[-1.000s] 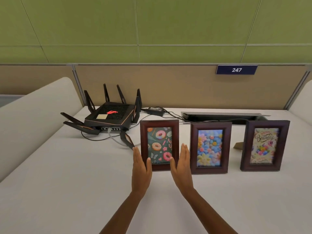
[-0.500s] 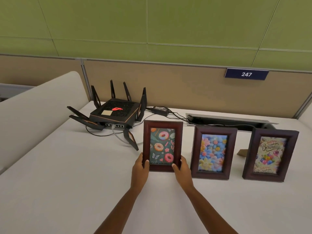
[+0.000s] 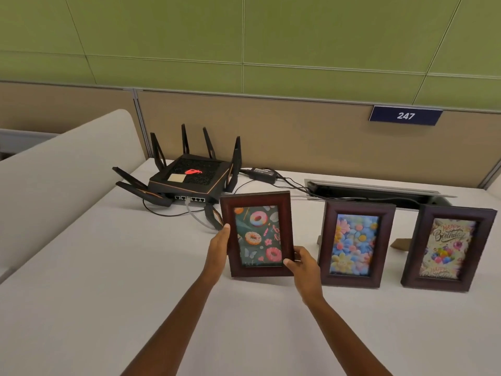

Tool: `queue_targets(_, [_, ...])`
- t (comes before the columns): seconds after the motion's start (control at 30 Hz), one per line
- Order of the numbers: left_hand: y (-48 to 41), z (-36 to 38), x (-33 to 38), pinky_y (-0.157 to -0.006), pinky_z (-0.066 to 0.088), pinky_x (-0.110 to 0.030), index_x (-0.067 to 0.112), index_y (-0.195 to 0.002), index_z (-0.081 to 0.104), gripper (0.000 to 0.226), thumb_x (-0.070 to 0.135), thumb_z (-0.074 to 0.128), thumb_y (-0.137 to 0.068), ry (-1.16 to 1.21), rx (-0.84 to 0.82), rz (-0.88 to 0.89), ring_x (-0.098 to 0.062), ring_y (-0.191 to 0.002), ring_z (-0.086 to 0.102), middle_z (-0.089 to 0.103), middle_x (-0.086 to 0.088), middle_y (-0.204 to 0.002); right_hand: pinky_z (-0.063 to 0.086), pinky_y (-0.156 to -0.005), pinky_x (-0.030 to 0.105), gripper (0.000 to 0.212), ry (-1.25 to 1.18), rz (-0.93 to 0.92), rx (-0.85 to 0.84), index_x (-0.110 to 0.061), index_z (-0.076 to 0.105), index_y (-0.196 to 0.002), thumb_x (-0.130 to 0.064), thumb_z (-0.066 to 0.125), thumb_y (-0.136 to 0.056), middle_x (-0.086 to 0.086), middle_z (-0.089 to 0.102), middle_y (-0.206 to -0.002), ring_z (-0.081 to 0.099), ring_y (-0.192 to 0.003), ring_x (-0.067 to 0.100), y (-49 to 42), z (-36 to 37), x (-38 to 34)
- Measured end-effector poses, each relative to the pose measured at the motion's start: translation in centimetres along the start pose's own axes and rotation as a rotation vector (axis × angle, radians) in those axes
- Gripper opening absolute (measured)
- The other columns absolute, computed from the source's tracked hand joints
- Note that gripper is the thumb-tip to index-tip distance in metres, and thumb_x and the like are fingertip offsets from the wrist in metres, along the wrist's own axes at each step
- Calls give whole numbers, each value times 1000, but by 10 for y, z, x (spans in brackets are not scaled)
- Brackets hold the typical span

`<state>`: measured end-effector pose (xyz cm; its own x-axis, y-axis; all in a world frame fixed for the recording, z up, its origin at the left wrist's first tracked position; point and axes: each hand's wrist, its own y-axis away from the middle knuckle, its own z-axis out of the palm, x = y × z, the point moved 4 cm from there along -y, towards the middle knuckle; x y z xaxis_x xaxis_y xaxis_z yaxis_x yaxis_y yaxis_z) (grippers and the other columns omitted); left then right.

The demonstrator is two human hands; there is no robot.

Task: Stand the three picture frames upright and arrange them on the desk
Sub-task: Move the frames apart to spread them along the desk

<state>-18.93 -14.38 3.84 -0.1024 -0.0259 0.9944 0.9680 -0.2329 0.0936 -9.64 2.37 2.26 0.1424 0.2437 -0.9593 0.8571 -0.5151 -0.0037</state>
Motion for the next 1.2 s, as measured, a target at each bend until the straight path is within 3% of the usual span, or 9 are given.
queue_targets(0.03, [-3,-8,4,-59,53,-9,23,-94,57,32,35,27,-96,34,-11,-9,-7,-84,60,63,2,-94,47,-67,12,25,-10,-10,-1,0,53,-111,0,53,-87,6,60,-100,56,-89,18,1,4,-5])
queue_targets(0.17, [-14,-48,19,-84,51,-32,27,-104,59,51,48,14,-93,116,-126,-8,-19,-98,63,64,-2,-110,49,-68,18,19,-66,-24,-48,-7,55,-106,-3,53,-87,7,61,-99,58,-89,20,10,32,-27])
queue_targets(0.23, [-19,-71,25,-87,51,-34,28,-103,60,54,51,13,-92,131,-137,-13,-18,-98,64,66,-2,-108,49,-67,18,16,-101,-24,-70,-13,55,-100,-3,54,-87,6,61,-98,59,-85,16,14,52,-36])
queue_targets(0.43, [-36,-140,29,-65,58,-21,32,-95,65,51,50,17,-92,144,-100,39,-9,-84,71,75,10,-88,50,-67,22,19,-176,34,-139,-10,57,-101,1,52,-85,9,60,-99,58,-90,21,17,130,-55])
queue_targets(0.6, [-51,-195,26,-68,60,-23,31,-96,63,46,48,21,-93,152,-30,72,-12,-83,70,69,4,-98,49,-63,13,23,-158,8,-183,-3,56,-108,0,54,-85,8,59,-99,56,-92,20,9,191,-70])
queue_targets(0.8, [-76,-240,26,-61,59,-20,30,-91,64,42,46,25,-94,105,23,99,-8,-75,71,69,4,-92,48,-64,12,25,-124,39,-216,-3,52,-113,-6,52,-88,7,57,-102,55,-93,18,-5,246,-74])
queue_targets(1.0, [-100,-258,20,-60,58,-19,31,-90,64,41,47,27,-93,88,20,77,-8,-74,71,69,2,-93,51,-87,34,29,-99,84,-200,-2,48,-118,-10,50,-91,18,58,-119,56,-105,25,-17,275,-70])
queue_targets(1.2, [-120,-263,16,-56,56,-16,30,-91,63,39,46,28,-93,82,14,61,-5,-72,71,68,2,-92,50,-92,38,31,-73,129,-187,-2,46,-121,-11,49,-92,19,56,-123,55,-113,30,-32,291,-65])
